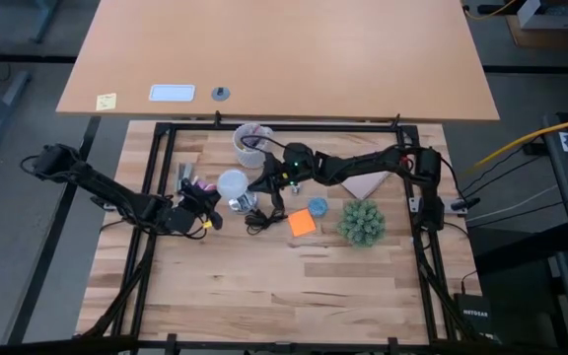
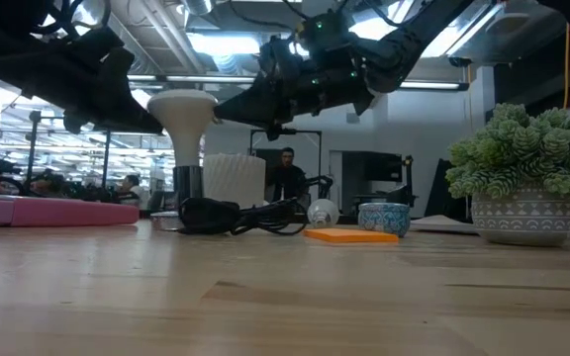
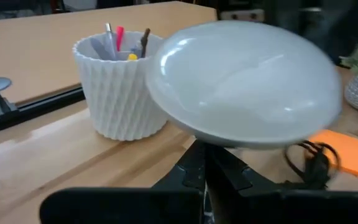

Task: Screw lightbulb
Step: Insert the lightbulb into the silver lamp

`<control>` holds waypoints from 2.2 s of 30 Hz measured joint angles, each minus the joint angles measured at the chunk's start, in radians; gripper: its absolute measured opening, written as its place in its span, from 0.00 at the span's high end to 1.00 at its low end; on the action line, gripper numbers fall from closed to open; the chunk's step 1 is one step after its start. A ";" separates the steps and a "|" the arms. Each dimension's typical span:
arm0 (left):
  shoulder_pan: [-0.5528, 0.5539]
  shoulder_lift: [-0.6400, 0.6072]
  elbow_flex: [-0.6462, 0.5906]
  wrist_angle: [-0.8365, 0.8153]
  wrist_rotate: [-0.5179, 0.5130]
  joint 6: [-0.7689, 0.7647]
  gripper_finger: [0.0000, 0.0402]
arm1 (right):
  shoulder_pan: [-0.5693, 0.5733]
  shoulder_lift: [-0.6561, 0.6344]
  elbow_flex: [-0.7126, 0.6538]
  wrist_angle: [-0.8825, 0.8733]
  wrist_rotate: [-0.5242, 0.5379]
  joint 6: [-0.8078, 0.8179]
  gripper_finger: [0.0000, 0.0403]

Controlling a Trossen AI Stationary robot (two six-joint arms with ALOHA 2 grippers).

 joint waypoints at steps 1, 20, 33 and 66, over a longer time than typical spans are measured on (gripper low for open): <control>0.000 0.000 0.000 -0.001 -0.005 0.000 1.00 | 0.007 0.000 0.000 0.001 0.000 0.000 0.95; -0.003 -0.035 0.002 -0.042 -0.024 0.029 1.00 | 0.051 -0.018 0.000 -0.041 0.036 -0.009 0.95; -0.142 -0.256 0.002 -0.120 0.029 0.039 1.00 | 0.011 -0.129 0.001 -0.180 0.168 -0.164 0.95; -0.158 -0.165 0.002 -0.038 -0.057 0.047 1.00 | -0.003 -0.034 0.000 0.005 0.148 -0.121 0.95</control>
